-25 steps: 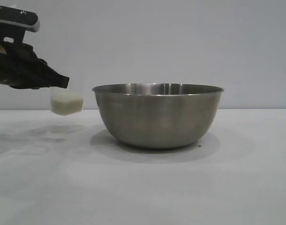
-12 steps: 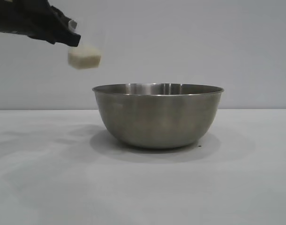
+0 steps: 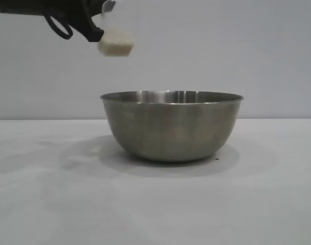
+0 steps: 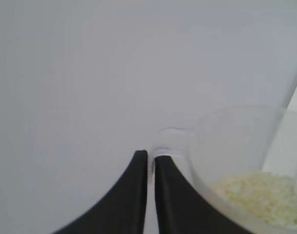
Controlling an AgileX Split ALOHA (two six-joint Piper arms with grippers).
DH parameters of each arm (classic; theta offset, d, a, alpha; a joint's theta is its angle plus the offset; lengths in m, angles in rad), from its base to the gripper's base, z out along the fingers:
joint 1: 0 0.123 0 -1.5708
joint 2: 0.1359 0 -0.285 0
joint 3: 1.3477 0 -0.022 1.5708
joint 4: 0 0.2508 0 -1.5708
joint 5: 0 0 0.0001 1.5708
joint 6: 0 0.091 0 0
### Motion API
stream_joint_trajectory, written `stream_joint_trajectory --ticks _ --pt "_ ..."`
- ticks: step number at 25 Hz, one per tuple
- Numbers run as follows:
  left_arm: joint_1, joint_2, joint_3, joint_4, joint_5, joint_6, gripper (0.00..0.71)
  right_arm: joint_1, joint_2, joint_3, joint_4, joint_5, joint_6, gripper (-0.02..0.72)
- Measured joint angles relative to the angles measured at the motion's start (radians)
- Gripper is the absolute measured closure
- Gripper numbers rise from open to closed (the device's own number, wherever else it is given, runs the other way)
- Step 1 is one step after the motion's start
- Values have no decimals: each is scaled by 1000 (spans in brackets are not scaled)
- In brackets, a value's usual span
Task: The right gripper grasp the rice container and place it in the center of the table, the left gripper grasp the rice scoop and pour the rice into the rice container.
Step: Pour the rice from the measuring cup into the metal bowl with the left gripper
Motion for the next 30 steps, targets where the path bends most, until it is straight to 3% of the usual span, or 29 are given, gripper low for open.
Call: stream_joint_trajectory --ticks 4,10,21,30 --pt "-2 0 -31 155 17 15 710 0 0 0 0 0 0 155" --pt "-45 0 -37 271 135 179 710 0 0 0 0 0 0 155" --pt "-52 0 -39 296 201 464 710 0 0 0 0 0 0 155" --pt "-84 0 -39 292 273 744 710 0 0 0 0 0 0 155"
